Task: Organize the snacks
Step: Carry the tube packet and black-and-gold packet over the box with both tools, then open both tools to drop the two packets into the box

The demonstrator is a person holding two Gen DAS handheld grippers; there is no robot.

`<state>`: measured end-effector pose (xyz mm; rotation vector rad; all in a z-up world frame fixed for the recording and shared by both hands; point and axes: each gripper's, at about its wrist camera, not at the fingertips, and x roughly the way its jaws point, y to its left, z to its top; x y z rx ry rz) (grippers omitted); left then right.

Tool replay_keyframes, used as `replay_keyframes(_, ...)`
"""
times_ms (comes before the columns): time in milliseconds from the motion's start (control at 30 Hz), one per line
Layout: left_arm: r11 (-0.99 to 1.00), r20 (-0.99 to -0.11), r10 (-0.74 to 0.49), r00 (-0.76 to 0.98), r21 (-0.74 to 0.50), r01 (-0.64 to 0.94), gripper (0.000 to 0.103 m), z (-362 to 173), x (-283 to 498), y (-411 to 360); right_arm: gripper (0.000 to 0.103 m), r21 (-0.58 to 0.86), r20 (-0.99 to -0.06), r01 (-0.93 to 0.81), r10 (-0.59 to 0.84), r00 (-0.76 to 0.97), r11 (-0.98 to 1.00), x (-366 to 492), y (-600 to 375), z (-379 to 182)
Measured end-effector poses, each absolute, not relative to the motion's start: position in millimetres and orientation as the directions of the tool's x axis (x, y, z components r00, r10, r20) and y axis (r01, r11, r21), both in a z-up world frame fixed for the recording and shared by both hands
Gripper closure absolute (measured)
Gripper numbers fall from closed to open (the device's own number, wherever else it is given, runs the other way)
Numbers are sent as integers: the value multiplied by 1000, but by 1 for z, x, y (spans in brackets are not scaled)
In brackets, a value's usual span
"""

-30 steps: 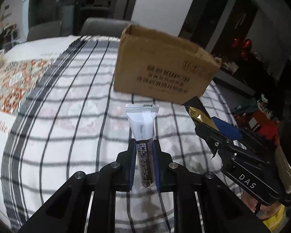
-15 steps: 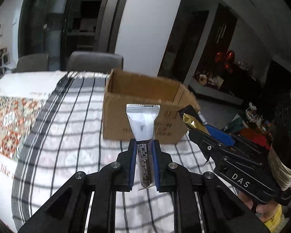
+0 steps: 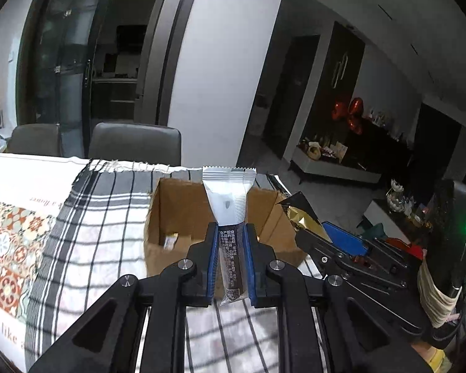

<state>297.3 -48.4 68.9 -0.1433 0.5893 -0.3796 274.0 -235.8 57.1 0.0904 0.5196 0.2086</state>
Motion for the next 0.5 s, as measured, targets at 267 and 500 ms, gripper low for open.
replay_keyframes(267, 919, -525, -393, 755, -220, 326, 86, 57, 351, -60, 65, 114, -496, -159, 194, 846, 981, 312, -243, 51)
replay_keyframes(500, 925, -561, -379, 736, -195, 328, 85, 41, 383, -73, 65, 90, -531, -143, 169, 830, 986, 336, -243, 36)
